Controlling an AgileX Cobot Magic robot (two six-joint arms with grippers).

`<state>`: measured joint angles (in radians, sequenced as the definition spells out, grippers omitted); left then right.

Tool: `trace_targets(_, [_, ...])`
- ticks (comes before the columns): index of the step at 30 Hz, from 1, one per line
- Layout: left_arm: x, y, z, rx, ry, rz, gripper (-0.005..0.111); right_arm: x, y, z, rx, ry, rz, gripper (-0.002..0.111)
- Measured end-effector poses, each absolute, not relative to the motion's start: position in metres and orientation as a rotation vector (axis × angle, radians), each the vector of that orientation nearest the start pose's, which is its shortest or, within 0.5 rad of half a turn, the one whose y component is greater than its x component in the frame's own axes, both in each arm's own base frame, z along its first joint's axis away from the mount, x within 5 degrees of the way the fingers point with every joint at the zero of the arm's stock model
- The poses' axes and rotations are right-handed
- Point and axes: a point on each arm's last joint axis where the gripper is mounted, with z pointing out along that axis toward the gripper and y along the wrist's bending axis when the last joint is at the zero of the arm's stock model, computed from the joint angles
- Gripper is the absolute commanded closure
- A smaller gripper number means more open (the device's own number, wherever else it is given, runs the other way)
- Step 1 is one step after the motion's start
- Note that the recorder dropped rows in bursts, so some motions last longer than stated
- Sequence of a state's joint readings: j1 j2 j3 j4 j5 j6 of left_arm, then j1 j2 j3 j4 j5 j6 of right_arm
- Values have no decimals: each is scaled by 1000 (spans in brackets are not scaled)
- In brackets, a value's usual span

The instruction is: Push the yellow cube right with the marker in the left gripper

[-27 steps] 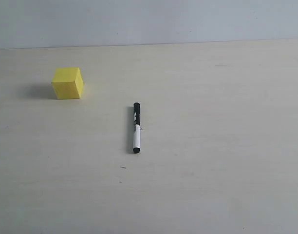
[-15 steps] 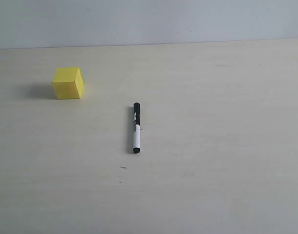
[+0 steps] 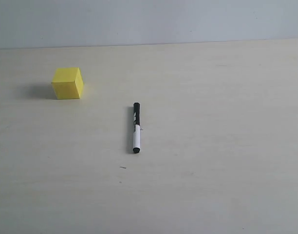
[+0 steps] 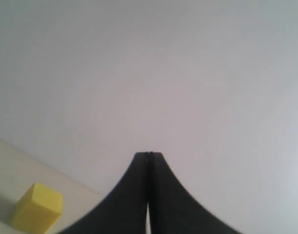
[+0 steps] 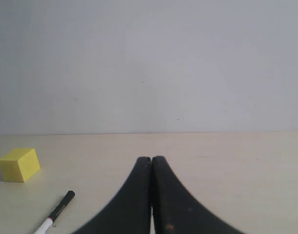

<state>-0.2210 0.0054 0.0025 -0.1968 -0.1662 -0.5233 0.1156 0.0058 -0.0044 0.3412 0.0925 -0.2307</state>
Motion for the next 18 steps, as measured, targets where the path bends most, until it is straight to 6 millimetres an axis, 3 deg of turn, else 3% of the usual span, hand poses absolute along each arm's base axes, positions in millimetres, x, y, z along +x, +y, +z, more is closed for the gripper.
trace_targets(6, [55, -14, 206, -303, 1567, -665, 107, 56, 9, 206, -29, 1575, 201, 108])
trace_targets(12, [55, -14, 203, -295, 1601, -652, 107, 56, 9, 206, -29, 1575, 201, 108])
trace_targets(14, [55, -14, 206, -294, 1571, -655, 107, 56, 9, 206, -29, 1575, 201, 108])
trace_targets(18, [54, -8, 230, -352, 1303, -751, 107, 56, 9, 206, -29, 1575, 201, 108])
